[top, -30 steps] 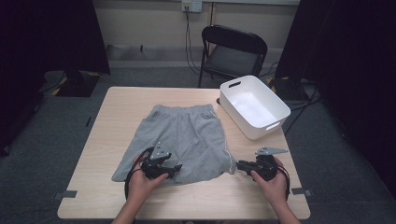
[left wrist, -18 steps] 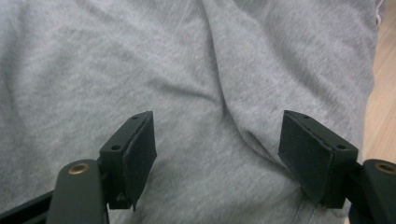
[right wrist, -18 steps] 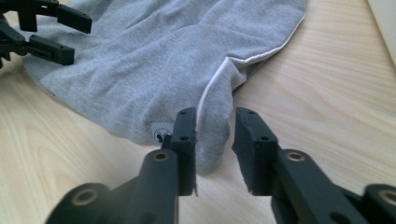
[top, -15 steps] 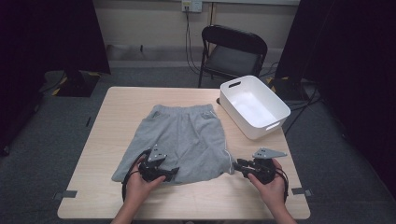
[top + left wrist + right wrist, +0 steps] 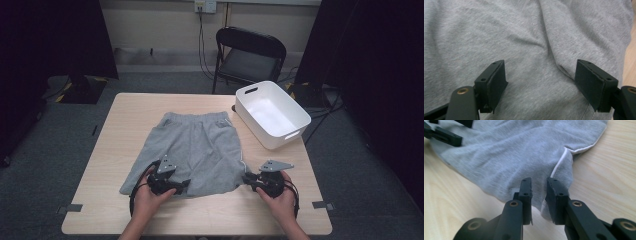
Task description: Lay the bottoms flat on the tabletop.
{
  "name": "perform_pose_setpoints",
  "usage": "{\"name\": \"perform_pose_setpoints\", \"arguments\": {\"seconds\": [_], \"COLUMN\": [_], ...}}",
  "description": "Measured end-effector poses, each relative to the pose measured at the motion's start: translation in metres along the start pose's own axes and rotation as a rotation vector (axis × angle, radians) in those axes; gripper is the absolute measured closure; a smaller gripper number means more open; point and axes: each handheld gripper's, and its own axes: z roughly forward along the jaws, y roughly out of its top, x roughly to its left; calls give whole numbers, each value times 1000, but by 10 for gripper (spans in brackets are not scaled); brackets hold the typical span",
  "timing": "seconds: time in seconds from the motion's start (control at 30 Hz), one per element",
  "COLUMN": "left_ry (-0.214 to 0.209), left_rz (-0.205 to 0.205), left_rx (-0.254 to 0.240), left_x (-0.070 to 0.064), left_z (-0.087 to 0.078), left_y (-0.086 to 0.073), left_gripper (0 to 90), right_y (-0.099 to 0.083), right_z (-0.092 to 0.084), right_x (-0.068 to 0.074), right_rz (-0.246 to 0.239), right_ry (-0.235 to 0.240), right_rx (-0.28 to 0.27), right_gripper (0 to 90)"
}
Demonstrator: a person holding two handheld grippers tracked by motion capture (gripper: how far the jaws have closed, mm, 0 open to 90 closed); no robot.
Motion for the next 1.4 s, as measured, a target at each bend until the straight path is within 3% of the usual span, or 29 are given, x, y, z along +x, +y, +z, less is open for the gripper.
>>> {"name": "perform_pose_setpoints", "arguments": {"seconds": [0.13,0.3,0.43,0.57,0.8,1.03,1.4], "left_ry": [4,3,6,14,23,26,33], "left_rz": [5,3,3,10,16,14,7], "left_rx": [0,-1,-1,-2,-1,-8,-11], "left_x": [0,0,1,1,0,1,3], "left_z": [-1,-1,-2,-2,-2,-2,-4], "left_y": [0,-1,-2,-2,-3,-2,-3], "left_gripper": [252,254,255,255,253,248,247], "right_y": [0,-7,-10,-12,-11,-10,-6], "right_z": [7,14,14,13,13,11,-12], "right_x": [0,-6,-10,-10,-12,-15,-13], "right_rz": [-29,-7,10,-10,23,48,79], "right_ry": [-29,-70,-75,-84,-82,-59,-9], "right_rx": [34,69,66,63,73,76,15], "right_gripper": [740,719,710,745,825,839,841]}}
